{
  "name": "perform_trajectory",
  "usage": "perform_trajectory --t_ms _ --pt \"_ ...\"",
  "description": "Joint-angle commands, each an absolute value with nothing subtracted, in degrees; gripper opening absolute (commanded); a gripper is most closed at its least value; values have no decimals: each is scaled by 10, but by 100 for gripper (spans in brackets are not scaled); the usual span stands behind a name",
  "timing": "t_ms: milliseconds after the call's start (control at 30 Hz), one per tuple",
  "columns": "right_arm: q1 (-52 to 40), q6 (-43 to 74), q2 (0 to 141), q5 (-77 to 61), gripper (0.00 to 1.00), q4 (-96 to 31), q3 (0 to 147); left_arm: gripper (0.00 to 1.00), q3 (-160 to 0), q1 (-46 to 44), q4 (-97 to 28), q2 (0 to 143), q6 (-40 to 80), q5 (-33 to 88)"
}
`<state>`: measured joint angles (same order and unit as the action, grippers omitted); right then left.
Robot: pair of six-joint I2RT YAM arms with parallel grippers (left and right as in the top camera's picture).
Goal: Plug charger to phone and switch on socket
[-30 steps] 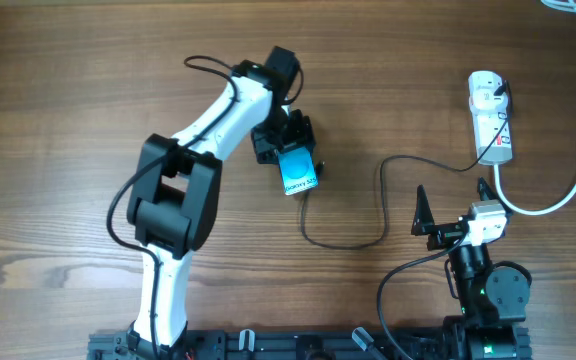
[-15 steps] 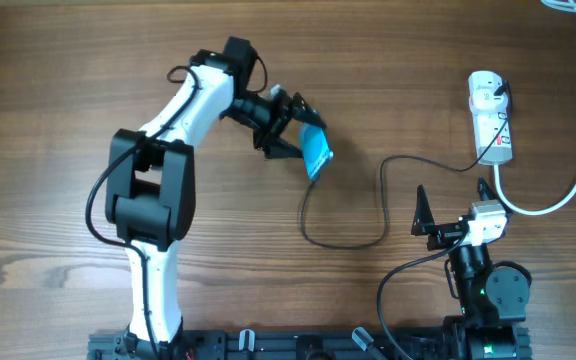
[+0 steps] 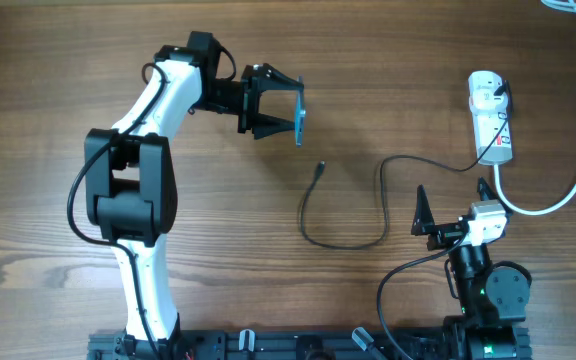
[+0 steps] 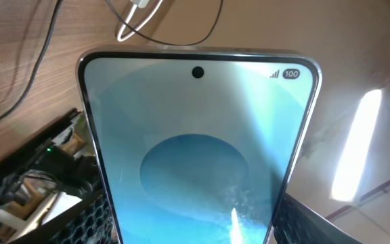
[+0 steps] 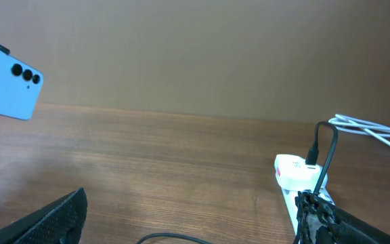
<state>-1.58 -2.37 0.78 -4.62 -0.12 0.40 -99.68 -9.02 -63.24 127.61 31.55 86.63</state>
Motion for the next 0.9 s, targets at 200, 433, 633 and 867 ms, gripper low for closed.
perform_trajectory --t_ms 200,433,633,867 --pt "-15 53 4 -97 100 17 3 71 -993 -44 -657 1251 307 904" --pt "-15 625 6 -284 100 40 3 71 -993 -43 -661 1251 306 904" --pt "-14 583 18 -278 100 291 48 70 -993 -43 -667 1251 306 904" --pt "-14 235 218 -294 100 -144 417 69 -993 -50 -680 1251 302 904"
